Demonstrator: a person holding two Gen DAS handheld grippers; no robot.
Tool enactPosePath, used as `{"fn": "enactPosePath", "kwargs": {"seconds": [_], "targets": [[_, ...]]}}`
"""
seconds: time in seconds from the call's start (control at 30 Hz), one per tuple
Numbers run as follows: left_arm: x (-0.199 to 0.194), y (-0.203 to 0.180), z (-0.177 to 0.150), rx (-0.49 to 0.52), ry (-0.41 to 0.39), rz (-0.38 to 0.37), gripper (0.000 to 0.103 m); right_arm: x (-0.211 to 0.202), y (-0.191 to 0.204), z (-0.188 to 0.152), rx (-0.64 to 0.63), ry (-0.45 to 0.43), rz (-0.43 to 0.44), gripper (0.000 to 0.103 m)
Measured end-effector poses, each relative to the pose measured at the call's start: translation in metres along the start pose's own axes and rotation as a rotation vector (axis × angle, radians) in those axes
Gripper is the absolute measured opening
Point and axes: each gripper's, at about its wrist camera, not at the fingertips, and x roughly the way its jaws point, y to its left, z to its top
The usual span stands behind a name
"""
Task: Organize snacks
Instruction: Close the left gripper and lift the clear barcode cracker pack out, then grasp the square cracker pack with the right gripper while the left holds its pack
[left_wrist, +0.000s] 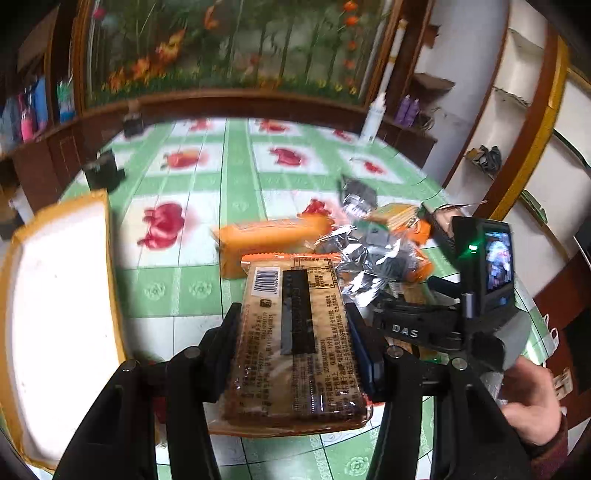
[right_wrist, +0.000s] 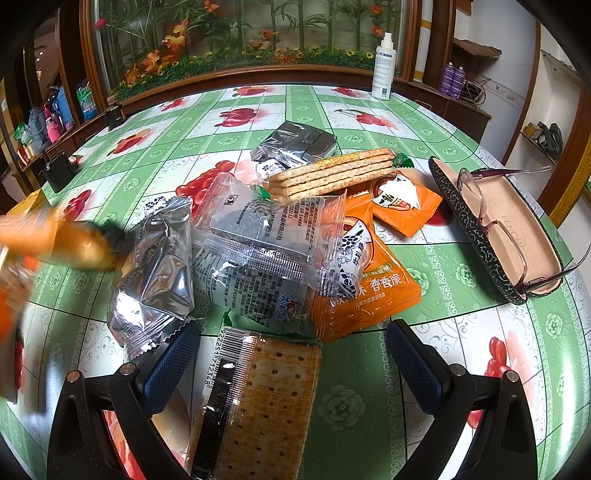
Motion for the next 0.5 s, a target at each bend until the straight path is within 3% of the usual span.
{"fn": "enactPosePath", "kwargs": {"seconds": [0.37,0.5], "targets": [[0.015,-0.004,-0.043,0.019,0.091,0.020,0.052,0.001,0.000,0.001,-0.005,0.000,0.006,0.102],[0.018,-0.006,-0.053,0.027,0.112,0.025,0.052,-0.001,-0.001,0.003,-0.070,0.058,0.054,0.102]]}}
